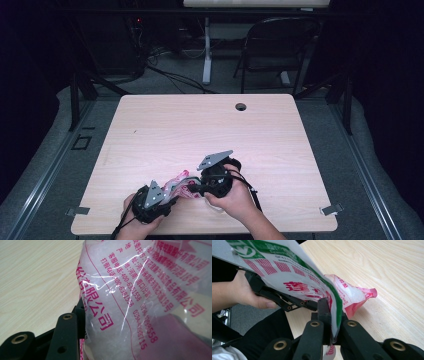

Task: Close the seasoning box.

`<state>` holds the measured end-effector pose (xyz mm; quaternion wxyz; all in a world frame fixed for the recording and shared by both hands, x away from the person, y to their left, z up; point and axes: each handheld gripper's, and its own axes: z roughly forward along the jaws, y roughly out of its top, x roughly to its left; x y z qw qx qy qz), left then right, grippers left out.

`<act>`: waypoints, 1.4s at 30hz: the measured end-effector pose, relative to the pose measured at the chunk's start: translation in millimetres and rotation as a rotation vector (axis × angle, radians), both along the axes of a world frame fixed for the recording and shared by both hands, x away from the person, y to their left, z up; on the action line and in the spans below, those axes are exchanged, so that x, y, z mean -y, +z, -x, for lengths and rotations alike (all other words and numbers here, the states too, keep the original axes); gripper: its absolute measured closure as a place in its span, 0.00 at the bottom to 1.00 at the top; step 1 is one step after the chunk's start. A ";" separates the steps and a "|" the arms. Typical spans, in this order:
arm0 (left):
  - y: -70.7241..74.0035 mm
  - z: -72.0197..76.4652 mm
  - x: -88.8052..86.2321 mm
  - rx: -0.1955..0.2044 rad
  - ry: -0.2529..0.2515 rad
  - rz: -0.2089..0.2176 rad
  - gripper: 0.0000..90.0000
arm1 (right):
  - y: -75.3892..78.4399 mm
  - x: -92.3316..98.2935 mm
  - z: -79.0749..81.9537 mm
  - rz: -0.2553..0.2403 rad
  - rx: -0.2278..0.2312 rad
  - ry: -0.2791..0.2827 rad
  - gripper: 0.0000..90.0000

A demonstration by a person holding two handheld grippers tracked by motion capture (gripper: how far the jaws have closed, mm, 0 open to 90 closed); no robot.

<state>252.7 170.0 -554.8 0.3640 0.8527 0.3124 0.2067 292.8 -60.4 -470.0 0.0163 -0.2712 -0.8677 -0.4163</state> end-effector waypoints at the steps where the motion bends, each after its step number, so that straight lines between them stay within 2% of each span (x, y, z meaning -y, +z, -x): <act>1: 0.4 -0.1 0.3 0.001 0.000 -0.001 0.60 | 0.8 0.8 -0.1 0.009 0.004 0.002 1.00; 5: 2.0 -0.2 1.5 0.007 -0.003 -0.006 0.60 | 1.2 2.2 0.2 -0.007 0.001 -0.004 1.00; 11: 4.3 -0.2 3.0 0.022 0.000 -0.021 0.60 | 2.7 4.4 -0.5 0.002 0.006 -0.004 1.00; 23: 10.0 -0.5 7.1 0.061 0.014 -0.043 0.61 | 5.0 8.6 -1.2 -0.021 0.000 -0.015 0.99; 31: 13.5 -2.3 8.9 0.069 0.011 -0.071 0.61 | 5.9 11.4 -2.9 -0.023 -0.004 -0.020 0.99; 42: 21.5 -8.8 17.6 0.084 0.012 -0.087 0.61 | 10.7 19.5 -5.6 -0.026 -0.003 -0.041 0.98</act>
